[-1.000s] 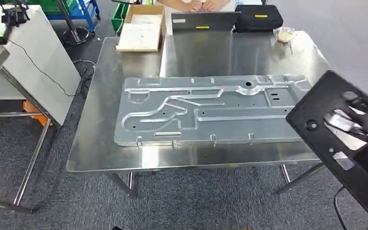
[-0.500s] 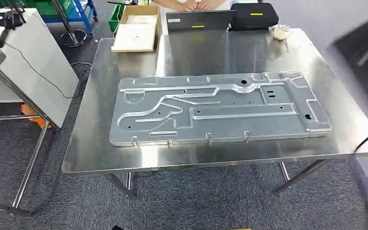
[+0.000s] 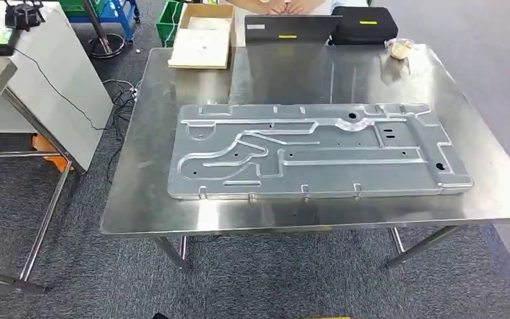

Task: Take the parts from the cabinet and place them on the table.

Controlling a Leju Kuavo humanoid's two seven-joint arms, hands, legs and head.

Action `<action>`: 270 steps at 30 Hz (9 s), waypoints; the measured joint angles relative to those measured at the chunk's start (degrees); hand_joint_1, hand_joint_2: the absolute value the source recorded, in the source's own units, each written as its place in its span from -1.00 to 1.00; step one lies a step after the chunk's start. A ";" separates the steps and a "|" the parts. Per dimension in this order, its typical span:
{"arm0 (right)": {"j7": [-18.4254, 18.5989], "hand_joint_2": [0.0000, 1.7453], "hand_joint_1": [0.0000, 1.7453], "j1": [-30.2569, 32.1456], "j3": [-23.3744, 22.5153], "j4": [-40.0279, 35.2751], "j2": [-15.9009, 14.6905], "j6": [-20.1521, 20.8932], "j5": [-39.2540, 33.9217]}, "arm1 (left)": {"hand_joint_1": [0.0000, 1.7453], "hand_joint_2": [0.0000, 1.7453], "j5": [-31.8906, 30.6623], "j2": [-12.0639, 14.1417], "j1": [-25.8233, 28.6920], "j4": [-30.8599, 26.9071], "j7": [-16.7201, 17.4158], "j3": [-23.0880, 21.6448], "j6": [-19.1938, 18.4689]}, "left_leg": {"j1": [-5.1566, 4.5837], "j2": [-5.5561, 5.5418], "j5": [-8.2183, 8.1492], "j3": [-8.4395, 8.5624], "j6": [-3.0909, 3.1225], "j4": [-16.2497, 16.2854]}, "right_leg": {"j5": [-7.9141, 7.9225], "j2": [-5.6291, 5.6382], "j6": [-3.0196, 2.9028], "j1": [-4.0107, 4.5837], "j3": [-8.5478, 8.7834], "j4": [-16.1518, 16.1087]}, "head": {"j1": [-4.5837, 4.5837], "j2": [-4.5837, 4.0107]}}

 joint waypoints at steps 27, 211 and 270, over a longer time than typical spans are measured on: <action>-17.15 -1.00 -1.00 31.52 -11.87 -1.13 0.26 -15.12 -18.77 | -1.00 -1.00 -0.59 0.63 1.21 0.00 -0.46 0.02 0.09 | -1.15 -0.30 -1.62 -1.26 -0.60 2.44 | 2.16 0.07 -0.62 0.40 1.01 -2.19 | -0.02 0.00; -21.88 -1.00 -1.00 34.67 -12.96 -7.21 9.11 5.60 -25.53 | -1.00 -1.00 -1.31 0.22 0.36 0.00 -1.68 1.68 -0.02 | 0.10 -0.56 -1.10 -1.14 -2.03 2.84 | 1.78 0.25 -1.95 0.37 1.97 -2.48 | -0.05 0.02; -43.61 -1.00 -1.00 73.27 -38.76 -25.43 35.28 -20.79 -45.11 | -1.00 -1.00 -0.94 -0.61 1.99 0.02 -3.30 3.43 1.46 | -0.08 -0.32 -6.90 -4.84 -2.98 14.53 | 1.36 0.42 -2.91 0.66 3.47 -3.79 | -0.05 0.00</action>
